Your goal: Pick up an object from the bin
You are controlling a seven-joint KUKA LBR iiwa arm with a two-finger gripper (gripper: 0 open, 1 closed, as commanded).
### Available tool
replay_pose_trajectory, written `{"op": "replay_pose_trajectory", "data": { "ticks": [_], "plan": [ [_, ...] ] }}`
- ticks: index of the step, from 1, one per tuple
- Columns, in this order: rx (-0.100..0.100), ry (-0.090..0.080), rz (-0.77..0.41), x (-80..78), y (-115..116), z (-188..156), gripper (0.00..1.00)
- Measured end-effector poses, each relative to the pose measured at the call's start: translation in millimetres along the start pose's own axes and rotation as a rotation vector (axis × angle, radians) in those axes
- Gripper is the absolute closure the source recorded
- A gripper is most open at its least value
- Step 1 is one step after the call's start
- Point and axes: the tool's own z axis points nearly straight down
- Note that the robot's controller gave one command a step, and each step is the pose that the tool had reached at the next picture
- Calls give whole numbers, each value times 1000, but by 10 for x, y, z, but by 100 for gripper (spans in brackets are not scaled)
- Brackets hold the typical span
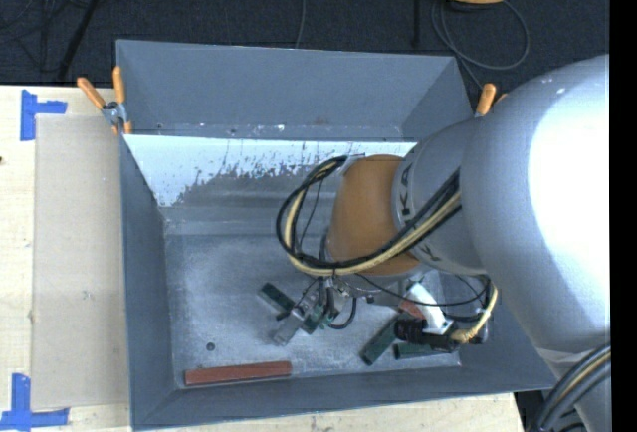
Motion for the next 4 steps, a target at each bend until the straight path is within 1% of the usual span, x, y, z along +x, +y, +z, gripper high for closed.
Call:
{"op": "replay_pose_trajectory", "data": {
  "ticks": [1,2,4],
  "plan": [
    [-1,-3,1,2,-6,9,0],
    [-3,-4,1,-1,-2,1,100],
    [-7,-8,-5,-14,3,-951,100]
  ]
}}
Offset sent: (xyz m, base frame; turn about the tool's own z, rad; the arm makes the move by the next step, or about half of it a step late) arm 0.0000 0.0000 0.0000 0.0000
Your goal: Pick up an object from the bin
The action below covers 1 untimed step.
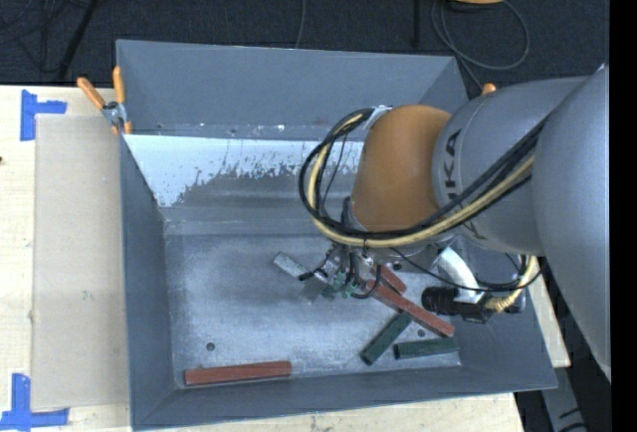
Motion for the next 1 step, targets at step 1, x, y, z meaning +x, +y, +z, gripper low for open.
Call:
{"op": "replay_pose_trajectory", "data": {
  "ticks": [1],
  "plan": [
    [2,2,-5,-8,1,-200,100]
  ]
}}
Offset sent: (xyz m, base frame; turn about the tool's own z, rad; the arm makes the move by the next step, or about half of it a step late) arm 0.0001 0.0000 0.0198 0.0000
